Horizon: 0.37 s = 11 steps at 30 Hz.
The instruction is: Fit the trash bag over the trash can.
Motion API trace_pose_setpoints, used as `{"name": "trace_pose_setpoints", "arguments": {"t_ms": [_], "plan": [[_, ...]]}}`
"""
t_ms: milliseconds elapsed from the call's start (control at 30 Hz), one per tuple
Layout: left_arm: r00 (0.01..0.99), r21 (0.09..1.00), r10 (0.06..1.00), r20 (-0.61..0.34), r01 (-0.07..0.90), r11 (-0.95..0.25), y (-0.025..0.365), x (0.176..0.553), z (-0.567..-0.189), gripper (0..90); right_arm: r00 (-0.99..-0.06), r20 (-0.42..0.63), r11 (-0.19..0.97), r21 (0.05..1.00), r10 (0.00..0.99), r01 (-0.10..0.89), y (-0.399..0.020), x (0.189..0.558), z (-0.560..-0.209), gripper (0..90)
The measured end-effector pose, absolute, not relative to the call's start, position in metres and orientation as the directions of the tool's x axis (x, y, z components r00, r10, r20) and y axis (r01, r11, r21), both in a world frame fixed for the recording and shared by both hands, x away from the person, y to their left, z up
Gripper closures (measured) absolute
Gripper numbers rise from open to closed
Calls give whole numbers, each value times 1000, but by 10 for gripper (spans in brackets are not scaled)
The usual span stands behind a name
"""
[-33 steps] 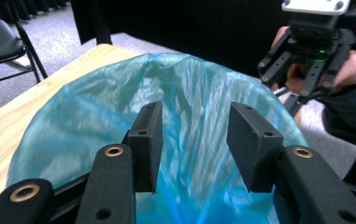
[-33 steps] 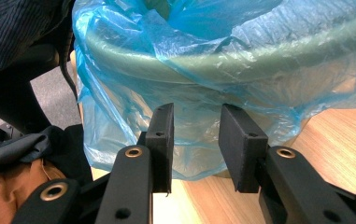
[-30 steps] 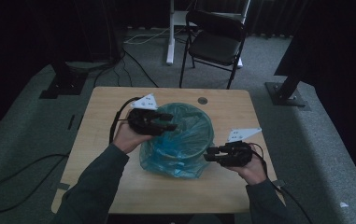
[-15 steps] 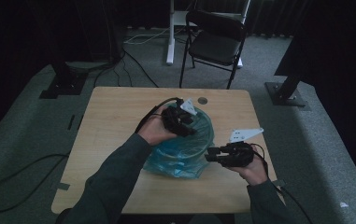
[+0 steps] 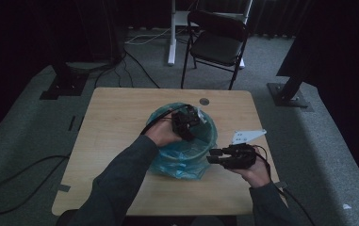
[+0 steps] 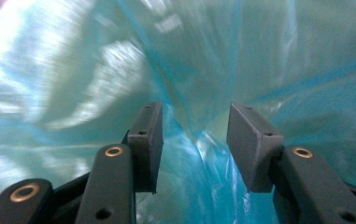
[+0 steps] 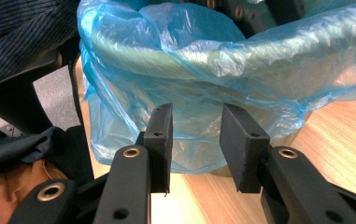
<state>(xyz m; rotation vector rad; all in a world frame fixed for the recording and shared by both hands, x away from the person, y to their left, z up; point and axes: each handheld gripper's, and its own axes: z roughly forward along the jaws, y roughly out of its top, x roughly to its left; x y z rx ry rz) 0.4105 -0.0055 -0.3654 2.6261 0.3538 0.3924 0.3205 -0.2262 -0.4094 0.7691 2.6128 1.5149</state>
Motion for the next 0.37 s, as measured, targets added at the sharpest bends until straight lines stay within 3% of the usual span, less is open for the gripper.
{"name": "trace_pose_setpoints", "arguments": {"t_ms": [200, 367], "plan": [[860, 739, 470, 202, 181, -649, 47, 392, -337, 541, -877, 217, 387, 833, 430, 395, -231, 319, -408, 625], [790, 851, 595, 148, 205, -484, 100, 382, -336, 542, -871, 217, 366, 842, 441, 395, -237, 318, -407, 611]]}}
